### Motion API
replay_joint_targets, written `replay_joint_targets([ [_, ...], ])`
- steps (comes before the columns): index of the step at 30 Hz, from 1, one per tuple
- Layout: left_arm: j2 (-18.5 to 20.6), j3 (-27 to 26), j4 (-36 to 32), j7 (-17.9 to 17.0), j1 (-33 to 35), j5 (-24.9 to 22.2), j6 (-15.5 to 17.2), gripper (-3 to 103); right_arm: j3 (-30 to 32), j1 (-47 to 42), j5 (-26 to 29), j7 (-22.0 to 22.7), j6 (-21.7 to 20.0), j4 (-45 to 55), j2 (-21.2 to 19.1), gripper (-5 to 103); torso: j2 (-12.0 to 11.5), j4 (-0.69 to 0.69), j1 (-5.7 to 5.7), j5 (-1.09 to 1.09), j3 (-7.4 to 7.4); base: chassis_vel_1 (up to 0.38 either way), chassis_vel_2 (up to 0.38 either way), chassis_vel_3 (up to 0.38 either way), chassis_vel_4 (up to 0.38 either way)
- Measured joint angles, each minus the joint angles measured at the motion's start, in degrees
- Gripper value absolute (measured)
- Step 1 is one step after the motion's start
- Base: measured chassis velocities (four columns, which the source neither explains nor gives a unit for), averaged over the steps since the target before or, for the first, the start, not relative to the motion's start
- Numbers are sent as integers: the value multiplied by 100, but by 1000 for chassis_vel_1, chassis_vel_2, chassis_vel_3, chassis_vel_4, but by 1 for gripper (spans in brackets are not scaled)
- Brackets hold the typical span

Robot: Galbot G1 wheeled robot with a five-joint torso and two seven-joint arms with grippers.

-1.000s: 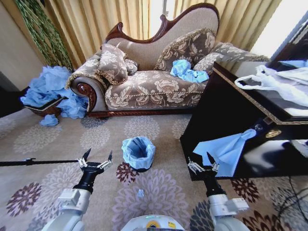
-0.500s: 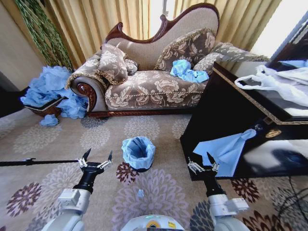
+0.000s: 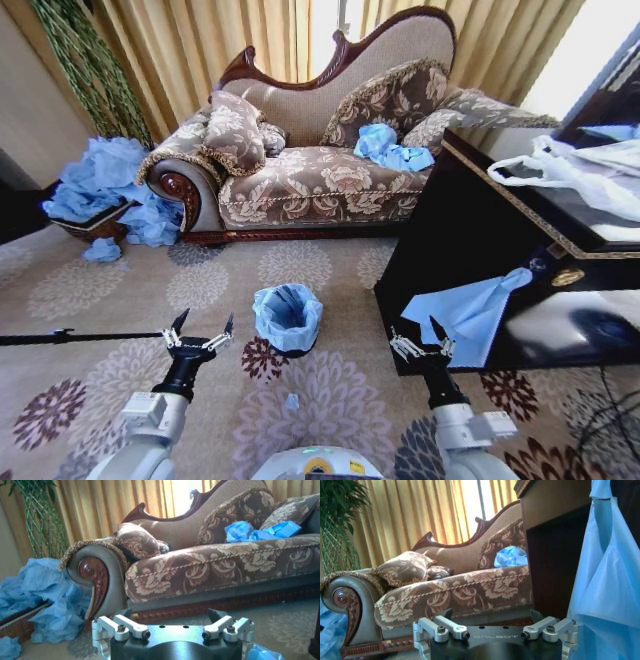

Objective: Place a garbage bag over the trash bin.

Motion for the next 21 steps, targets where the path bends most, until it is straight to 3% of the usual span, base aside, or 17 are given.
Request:
replay_joint_targets([
  [21, 0, 0, 0, 0, 0, 0, 0, 100, 0, 0, 0, 0, 0, 0, 0, 100, 0, 0, 0, 0, 0, 0, 0, 0, 0],
])
